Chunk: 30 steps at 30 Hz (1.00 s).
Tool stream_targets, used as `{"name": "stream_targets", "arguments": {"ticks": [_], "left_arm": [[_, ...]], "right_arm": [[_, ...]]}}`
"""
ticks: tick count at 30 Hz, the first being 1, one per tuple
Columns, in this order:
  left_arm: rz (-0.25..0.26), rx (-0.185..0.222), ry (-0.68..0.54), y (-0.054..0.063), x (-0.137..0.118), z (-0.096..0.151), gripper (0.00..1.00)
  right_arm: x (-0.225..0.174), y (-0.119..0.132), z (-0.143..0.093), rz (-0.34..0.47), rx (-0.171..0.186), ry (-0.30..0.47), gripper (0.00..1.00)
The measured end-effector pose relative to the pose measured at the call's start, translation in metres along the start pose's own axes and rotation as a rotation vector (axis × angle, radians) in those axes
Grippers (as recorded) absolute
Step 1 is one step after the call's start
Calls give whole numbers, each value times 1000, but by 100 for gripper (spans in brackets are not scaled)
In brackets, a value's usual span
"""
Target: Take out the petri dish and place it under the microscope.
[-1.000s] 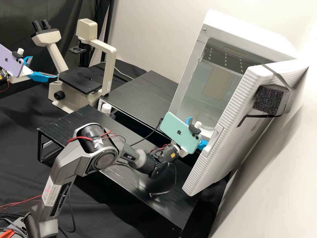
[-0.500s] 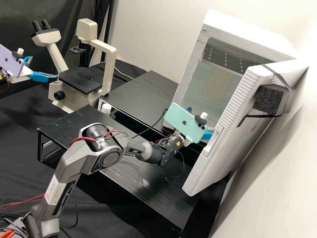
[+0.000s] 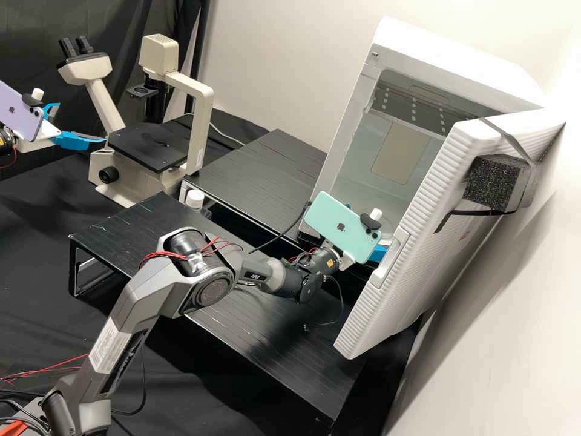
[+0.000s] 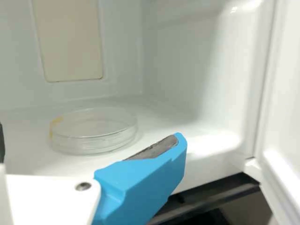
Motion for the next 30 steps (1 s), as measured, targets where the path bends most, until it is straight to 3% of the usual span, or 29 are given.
{"name": "stream_targets", "arguments": {"ticks": [8, 12, 20, 27, 30], "left_arm": [[0, 0, 0, 0, 0, 0, 100], [0, 0, 0, 0, 0, 0, 100], [0, 0, 0, 0, 0, 0, 100], [0, 0, 0, 0, 0, 0, 100], [0, 0, 0, 0, 0, 0, 100]], "right_arm": [[9, -8, -6, -21, -4, 4, 100], [14, -12, -5, -36, -55, -7, 100], [21, -14, -7, 1, -108, -46, 100], [32, -17, 1, -8, -108, -70, 100], [37, -18, 2, -13, -83, -63, 100]]}}
